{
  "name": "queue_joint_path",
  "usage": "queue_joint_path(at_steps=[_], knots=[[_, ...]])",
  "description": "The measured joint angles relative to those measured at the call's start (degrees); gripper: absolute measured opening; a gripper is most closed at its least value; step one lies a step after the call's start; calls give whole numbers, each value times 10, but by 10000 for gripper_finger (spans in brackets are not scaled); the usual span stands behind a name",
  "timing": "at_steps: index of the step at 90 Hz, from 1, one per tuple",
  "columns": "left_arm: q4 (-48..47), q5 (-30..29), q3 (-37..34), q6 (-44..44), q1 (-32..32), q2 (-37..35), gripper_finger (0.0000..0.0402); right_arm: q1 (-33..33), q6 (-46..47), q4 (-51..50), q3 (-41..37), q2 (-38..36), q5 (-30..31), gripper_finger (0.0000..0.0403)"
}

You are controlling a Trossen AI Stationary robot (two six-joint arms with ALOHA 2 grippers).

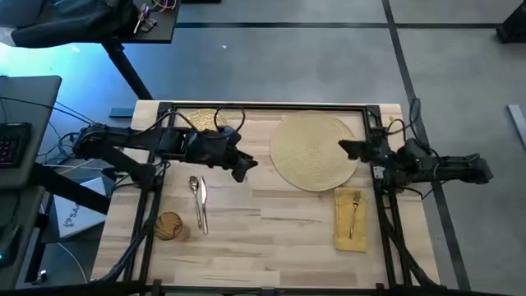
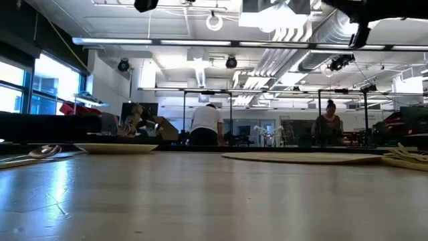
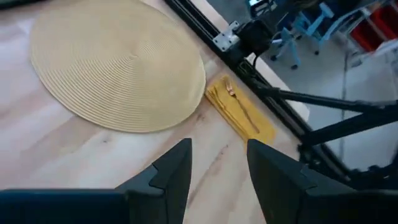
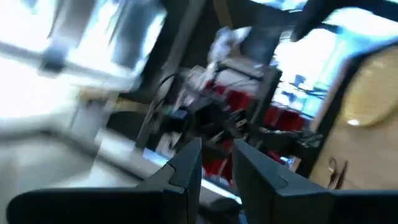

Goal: Set table place
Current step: Move the brown fork to the right of the brown table knife

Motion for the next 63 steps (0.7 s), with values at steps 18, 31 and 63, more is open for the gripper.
queue_joint_path(at_steps=[18, 31, 63], knots=[[-9, 3, 0, 74, 5, 0, 140, 0, 52, -85, 93, 133, -93, 74], [-34, 2, 0, 121, 5, 0, 140, 11, 128, -503, 265, 221, -156, 74], [-67, 35, -1, 197, 9, 0, 140, 126, 218, -905, 350, 332, -231, 128]])
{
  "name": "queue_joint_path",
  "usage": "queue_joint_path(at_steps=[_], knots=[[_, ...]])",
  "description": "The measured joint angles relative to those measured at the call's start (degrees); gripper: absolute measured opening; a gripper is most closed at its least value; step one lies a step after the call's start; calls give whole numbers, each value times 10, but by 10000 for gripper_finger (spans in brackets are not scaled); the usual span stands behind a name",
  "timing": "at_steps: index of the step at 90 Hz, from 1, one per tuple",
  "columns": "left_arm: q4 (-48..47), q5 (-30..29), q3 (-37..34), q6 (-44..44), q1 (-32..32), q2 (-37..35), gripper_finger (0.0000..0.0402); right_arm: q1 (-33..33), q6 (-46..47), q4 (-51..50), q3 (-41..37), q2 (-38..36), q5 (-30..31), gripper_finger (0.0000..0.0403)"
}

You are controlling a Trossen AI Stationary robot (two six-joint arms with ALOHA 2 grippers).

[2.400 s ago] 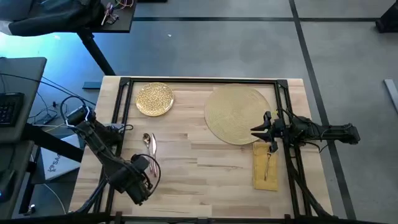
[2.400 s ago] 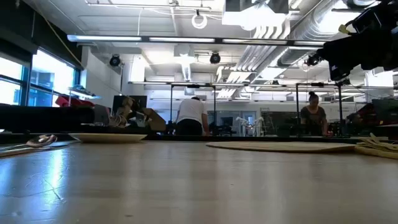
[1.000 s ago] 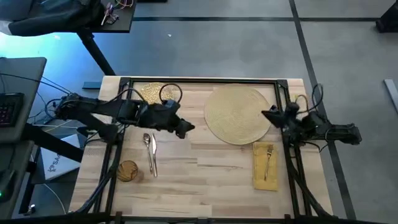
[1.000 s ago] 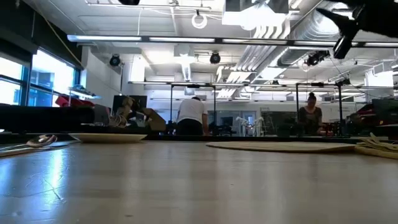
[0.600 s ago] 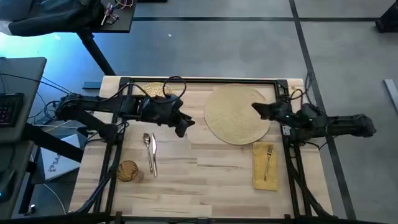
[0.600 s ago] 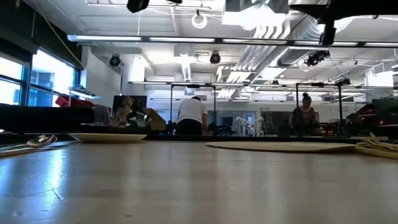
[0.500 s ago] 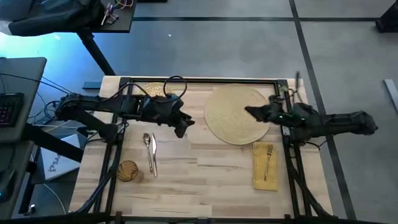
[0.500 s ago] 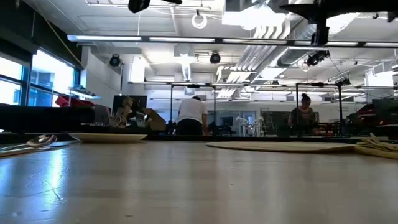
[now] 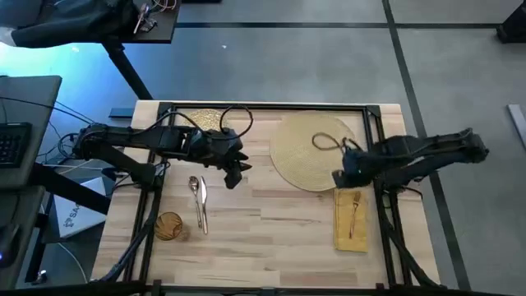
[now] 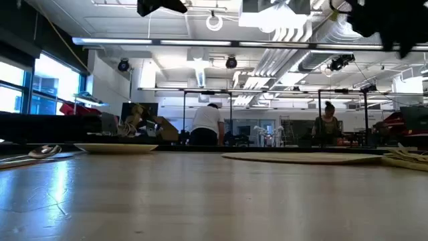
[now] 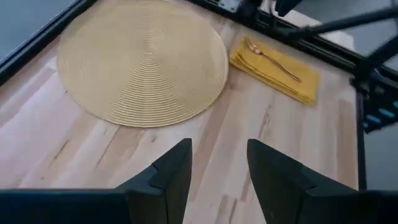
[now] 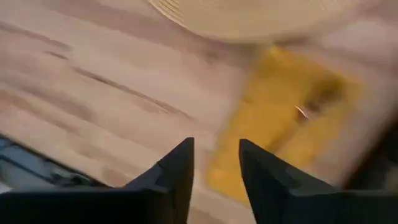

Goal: Set table place
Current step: Move the brown fork to the right of the brown table knife

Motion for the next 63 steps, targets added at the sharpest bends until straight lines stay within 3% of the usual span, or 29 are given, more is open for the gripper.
queue_joint_path(at_steps=[14, 23, 38, 63], knots=[[2, 27, 0, 9, 7, 0, 140, 46, 98, -9, -95, -10, -50, 159], [4, 29, 0, 11, 11, 0, 140, 58, 140, 42, -155, -14, -63, 159], [9, 31, 0, 10, 14, 0, 140, 73, 191, 48, -154, 28, -7, 130], [20, 29, 0, 0, 18, -1, 140, 91, 248, 130, -186, 133, -28, 81]])
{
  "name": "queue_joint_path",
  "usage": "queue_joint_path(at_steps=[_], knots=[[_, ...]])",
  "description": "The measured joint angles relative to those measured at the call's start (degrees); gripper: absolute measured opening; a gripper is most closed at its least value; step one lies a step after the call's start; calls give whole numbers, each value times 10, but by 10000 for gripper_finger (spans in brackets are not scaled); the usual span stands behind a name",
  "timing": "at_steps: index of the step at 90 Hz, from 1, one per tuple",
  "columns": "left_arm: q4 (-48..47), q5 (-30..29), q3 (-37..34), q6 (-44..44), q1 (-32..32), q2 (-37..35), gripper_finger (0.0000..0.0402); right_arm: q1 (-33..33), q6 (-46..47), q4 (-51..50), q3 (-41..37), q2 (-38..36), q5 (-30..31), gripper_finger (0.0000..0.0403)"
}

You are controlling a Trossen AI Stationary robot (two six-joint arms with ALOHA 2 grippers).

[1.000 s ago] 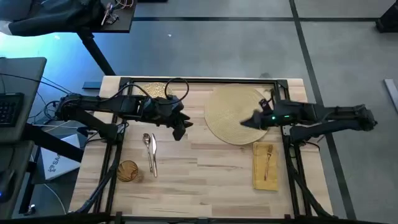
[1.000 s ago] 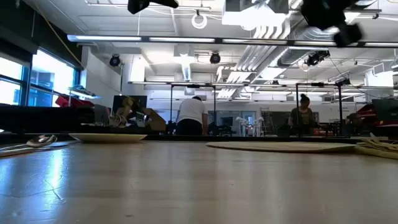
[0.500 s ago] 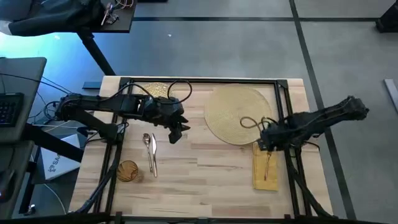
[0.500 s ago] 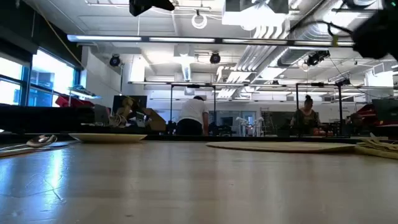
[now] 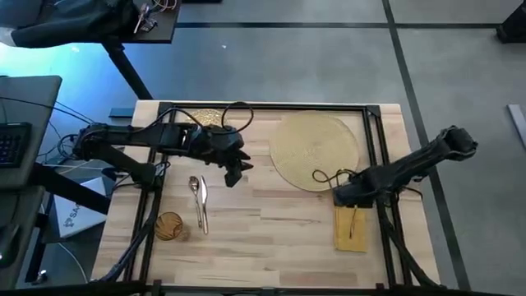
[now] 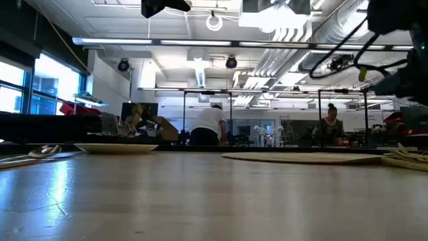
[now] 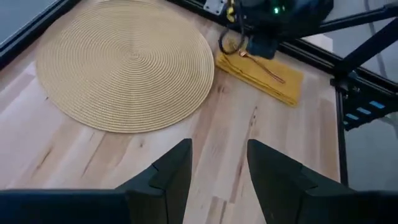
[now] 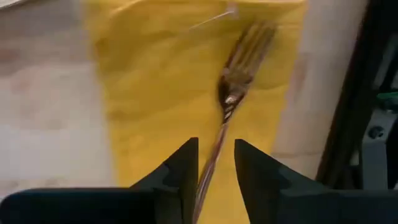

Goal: Set table place
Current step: Move the brown fork to the right of the brown table knife

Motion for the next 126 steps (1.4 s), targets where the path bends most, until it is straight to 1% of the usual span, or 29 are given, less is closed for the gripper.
queue_joint_path(at_steps=[8, 15, 25, 33, 38, 49, 53, 63, 72, 80, 96, 105, 117, 126], knots=[[1, 12, 0, 0, 0, 0, 140, 9, 3, 6, -13, 27, -21, 78], [1, 24, 0, 1, 0, 0, 140, 19, 6, 24, -29, 36, -46, 78], [0, 37, 0, 4, 0, 0, 140, 29, 30, 105, -57, 36, -47, 78], [-1, 43, 0, 4, 0, 0, 140, 33, 60, 141, -69, 34, -52, 78], [-1, 44, 0, 4, 0, 0, 140, 33, 69, 141, -64, 35, -51, 78], [-2, 45, 0, 5, 0, 0, 140, 33, 72, 98, -41, 29, -39, 78], [-2, 45, 0, 5, 0, 0, 140, 33, 72, 97, -35, 22, -38, 78], [-1, 45, 0, 5, 0, 0, 140, 36, 72, 107, -27, 13, -37, 78], [-2, 45, 0, 6, 0, 0, 140, 42, 73, 123, -28, 15, -24, 78], [-2, 44, 0, 6, 0, 0, 140, 43, 77, 129, -40, 23, -17, 78], [-2, 44, 0, 6, 0, 0, 140, 42, 86, 187, -67, 32, -8, 77], [-2, 44, 0, 5, 0, 0, 140, 42, 93, 194, -70, 33, -8, 61], [-2, 44, 0, 6, 0, 0, 140, 42, 93, 203, -70, 31, -6, 12], [-1, 44, 0, 6, 0, 0, 140, 41, 98, 196, -64, 26, -10, 6]])
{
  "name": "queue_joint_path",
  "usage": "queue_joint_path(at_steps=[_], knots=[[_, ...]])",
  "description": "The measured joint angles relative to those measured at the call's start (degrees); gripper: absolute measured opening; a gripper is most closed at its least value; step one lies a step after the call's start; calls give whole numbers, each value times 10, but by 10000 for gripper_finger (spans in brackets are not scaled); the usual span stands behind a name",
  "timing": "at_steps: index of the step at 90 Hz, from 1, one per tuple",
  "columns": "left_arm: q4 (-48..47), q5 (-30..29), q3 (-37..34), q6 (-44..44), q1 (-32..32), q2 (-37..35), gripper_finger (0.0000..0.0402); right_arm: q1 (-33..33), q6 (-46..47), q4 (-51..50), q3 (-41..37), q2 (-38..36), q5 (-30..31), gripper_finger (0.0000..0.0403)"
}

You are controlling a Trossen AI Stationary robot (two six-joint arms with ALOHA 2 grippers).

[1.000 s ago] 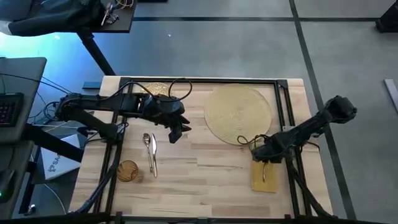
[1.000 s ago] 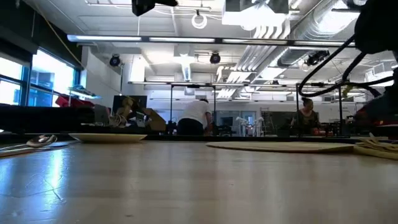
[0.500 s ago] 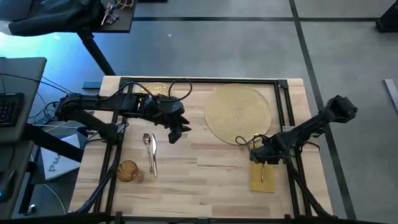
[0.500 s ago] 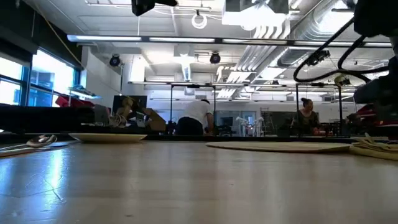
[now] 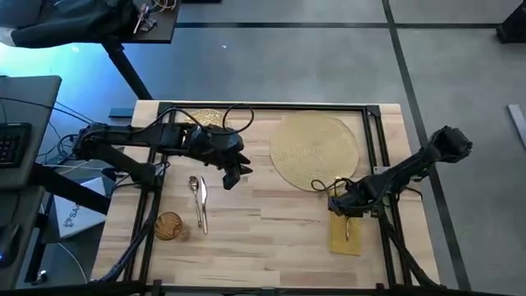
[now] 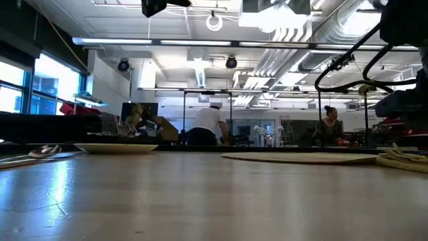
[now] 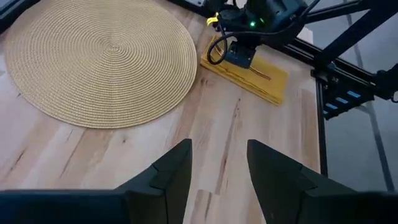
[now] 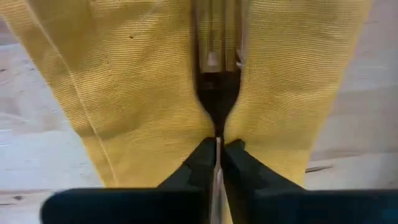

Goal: Set table place
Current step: Move the brown fork to the right of the brown table knife

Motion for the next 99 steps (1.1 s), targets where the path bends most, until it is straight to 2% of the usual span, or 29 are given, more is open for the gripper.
queue_joint_path(at_steps=[34, 49, 58, 73, 99], knots=[[2, -9, 0, 3, 0, -72, 140, -12, -42, -8, 101, -41, -17, 1], [1, -9, 0, -7, 0, -122, 140, -58, -80, 75, 166, 6, 46, 0], [-1, -5, 0, -15, -1, -155, 140, -103, -127, 151, 209, 76, 67, 0], [-34, -4, 1, -11, -1, -196, 140, -173, -233, 268, 326, 243, 63, 0], [-110, -19, 1, -1, -1, -224, 140, -233, -341, 316, 617, 536, -8, 0]])
